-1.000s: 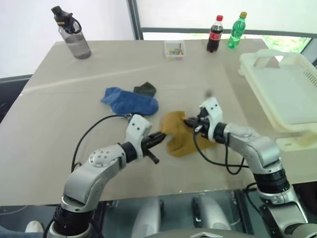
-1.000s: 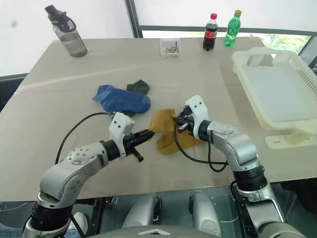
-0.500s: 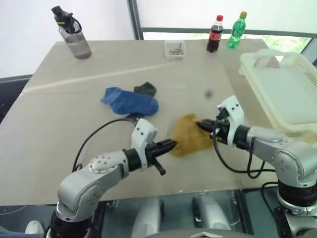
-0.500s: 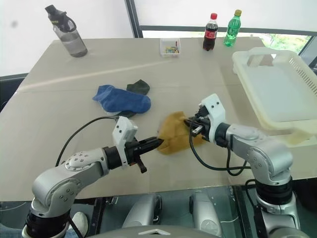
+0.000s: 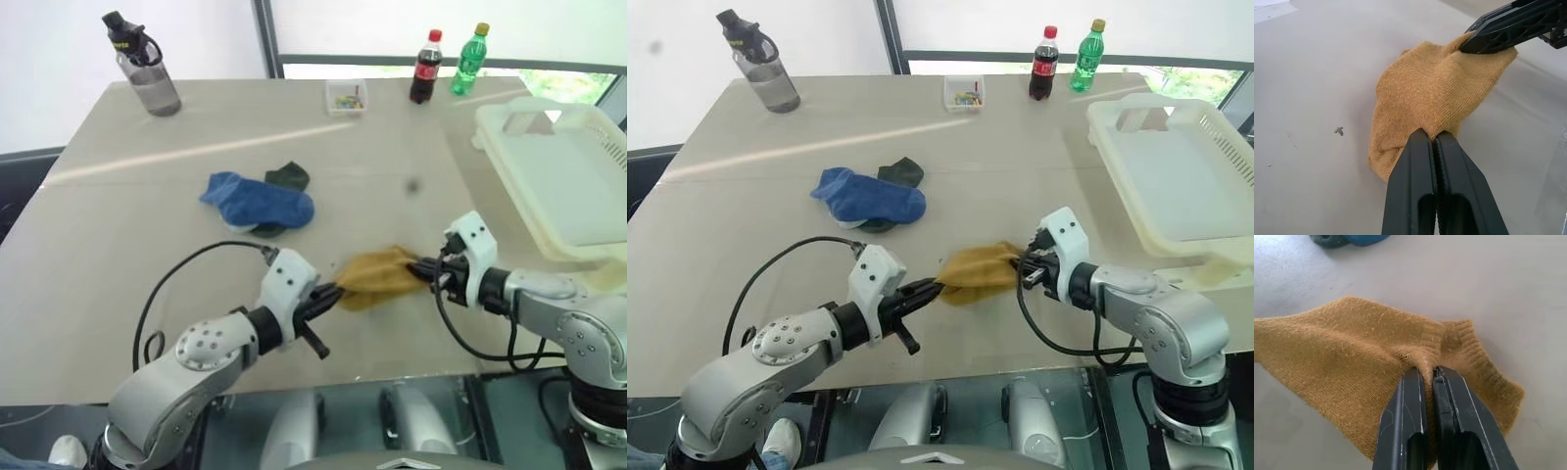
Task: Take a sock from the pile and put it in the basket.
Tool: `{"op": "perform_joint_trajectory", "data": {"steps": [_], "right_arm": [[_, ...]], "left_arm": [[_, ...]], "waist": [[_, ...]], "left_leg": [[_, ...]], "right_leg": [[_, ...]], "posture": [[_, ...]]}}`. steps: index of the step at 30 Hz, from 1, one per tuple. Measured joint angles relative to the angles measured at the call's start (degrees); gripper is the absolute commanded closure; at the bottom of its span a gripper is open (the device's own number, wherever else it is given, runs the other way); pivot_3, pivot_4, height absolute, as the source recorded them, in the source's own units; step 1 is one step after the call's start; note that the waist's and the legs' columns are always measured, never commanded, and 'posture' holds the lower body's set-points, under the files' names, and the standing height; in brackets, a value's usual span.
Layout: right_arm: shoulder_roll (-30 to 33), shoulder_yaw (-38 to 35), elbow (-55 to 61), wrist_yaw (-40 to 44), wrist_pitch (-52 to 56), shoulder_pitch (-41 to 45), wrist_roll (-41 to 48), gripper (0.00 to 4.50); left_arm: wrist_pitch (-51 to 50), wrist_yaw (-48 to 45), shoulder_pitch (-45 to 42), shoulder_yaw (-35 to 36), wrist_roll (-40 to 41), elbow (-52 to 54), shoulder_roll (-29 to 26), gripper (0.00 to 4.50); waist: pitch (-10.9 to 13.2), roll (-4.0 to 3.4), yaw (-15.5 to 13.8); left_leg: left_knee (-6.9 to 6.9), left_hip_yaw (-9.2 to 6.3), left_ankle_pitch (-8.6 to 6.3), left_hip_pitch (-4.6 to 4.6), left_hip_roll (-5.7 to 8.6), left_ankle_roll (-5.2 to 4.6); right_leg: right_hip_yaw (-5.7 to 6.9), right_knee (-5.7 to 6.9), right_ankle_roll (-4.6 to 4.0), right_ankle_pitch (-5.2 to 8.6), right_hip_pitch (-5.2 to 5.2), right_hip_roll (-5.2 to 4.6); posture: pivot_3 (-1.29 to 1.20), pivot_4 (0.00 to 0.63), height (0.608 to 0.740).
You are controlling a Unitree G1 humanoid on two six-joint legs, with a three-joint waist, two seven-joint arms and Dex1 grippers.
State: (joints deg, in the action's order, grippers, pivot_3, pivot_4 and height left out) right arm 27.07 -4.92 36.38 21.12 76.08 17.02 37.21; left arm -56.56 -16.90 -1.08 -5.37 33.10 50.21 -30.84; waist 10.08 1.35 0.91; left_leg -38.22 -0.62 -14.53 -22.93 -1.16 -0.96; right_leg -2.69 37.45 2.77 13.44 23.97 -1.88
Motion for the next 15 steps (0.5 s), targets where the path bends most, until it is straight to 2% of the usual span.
{"op": "perform_joint_trajectory", "data": {"steps": [9, 12, 15], "right_arm": [[0.4, 2.7, -2.3, -0.7, -6.9, -0.2, -3.6, 4.30], [0.4, 4.9, -5.0, -0.4, -10.4, -0.3, -5.6, 4.30], [1.7, 9.7, -8.9, -0.2, -14.6, -2.3, -9.4, 4.30]], "left_arm": [[0.1, 2.0, 0.6, -1.9, -1.2, 0.0, 2.6, 4.50], [0.1, 2.0, 0.3, -2.4, -1.6, -0.7, 3.3, 4.50], [1.2, 1.2, -2.1, -4.8, -4.3, -4.1, 1.7, 4.50]], "waist": [[0.0, 0.00, 0.0], [0.0, 0.00, 0.0], [0.0, 0.01, -0.1]], "left_leg": [[0.01, 0.01, 0.00, -0.02, 0.00, 0.00], [0.01, 0.02, 0.00, 0.00, 0.01, 0.00], [0.01, 0.00, 0.00, 0.01, 0.03, 0.00]], "right_leg": [[0.00, -0.04, 0.01, 0.00, 0.00, 0.00], [-0.01, -0.06, 0.01, 0.00, -0.01, 0.00], [0.02, -0.06, 0.00, 0.01, -0.02, 0.00]], "posture": [[0.00, 0.150, 0.740], [0.00, 0.150, 0.740], [0.00, 0.150, 0.740]]}}
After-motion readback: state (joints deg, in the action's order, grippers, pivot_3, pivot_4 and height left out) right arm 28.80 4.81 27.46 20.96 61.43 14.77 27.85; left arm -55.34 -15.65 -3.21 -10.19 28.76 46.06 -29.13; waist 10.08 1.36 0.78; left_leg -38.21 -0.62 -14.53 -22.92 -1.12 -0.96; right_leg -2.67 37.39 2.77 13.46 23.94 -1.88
